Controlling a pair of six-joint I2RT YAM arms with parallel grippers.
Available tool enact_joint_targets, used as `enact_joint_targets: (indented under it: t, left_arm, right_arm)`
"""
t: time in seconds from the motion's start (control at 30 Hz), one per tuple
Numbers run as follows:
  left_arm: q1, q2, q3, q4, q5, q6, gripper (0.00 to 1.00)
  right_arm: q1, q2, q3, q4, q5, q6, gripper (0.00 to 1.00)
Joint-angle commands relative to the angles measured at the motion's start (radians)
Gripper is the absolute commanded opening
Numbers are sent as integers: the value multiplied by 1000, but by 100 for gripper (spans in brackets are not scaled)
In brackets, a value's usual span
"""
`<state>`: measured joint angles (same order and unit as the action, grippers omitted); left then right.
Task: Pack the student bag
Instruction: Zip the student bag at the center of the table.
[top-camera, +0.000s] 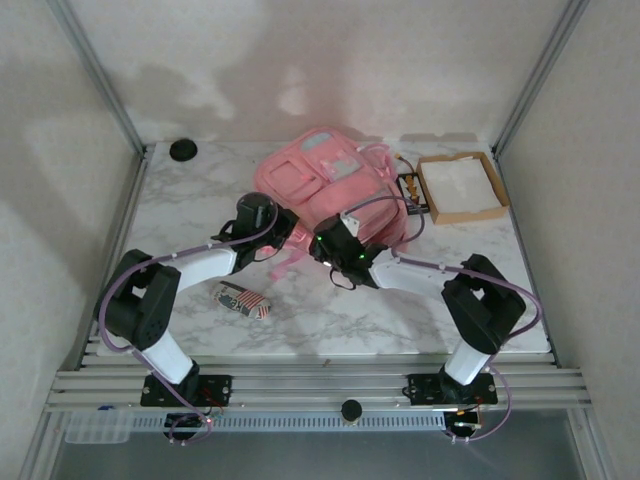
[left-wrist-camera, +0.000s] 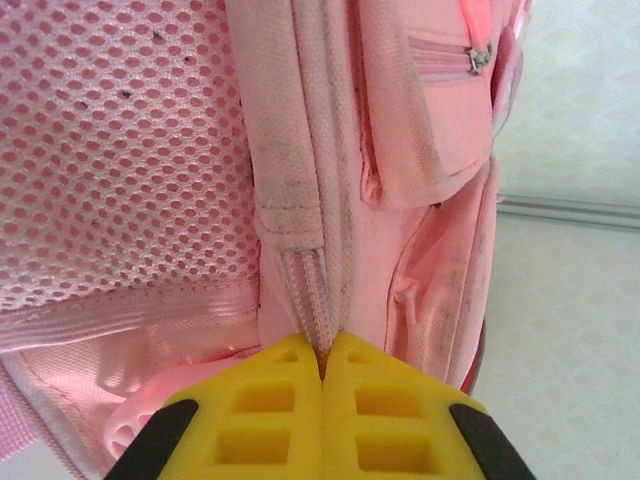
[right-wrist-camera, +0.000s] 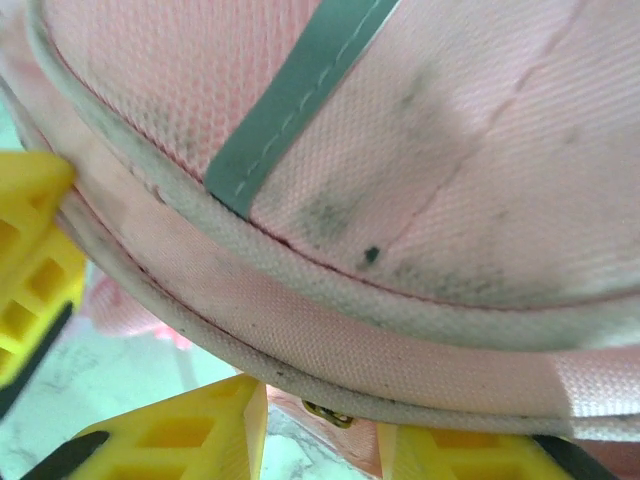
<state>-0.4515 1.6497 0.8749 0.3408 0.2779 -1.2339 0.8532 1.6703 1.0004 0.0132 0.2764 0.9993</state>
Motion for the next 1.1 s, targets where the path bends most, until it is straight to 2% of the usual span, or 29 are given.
enact_joint_targets:
  t: [0.0, 0.1, 0.17, 0.27, 0.37, 0.53, 0.63, 0.77, 0.87, 1.07]
  left_arm:
    - [-36, -51, -11, -57, 36, 28, 0]
    - [-38, -45, -10, -55, 41, 21, 0]
    - [-40, -43, -4, -54, 44, 21, 0]
    - [-44, -42, 7, -64, 38, 29, 0]
    - [-44, -39, 12, -69, 36, 31, 0]
    - [-48, -39, 12, -72, 31, 30, 0]
    - [-47, -43, 16, -91, 12, 41, 0]
    - [-32, -41, 24, -100, 1, 50, 0]
    - [-1, -46, 23, -102, -5, 51, 0]
    - [43, -52, 35, -133, -7, 76, 0]
  right_arm:
    - [-43, -32, -3, 259, 74, -30, 32]
    - [-45, 33, 86, 141, 91, -68, 31]
    - [-43, 39, 73, 169, 75, -96, 29]
    - [-43, 26, 26, 212, 76, -119, 19]
    - [-43, 48, 49, 159, 90, -161, 19]
    - [-42, 57, 49, 178, 93, -185, 17]
    - [-43, 51, 90, 84, 116, -191, 14]
    - [-42, 14, 90, -37, 118, -192, 13]
    - [-43, -26, 78, -154, 177, -190, 14]
    - [-70, -109, 38, -278, 256, -217, 15]
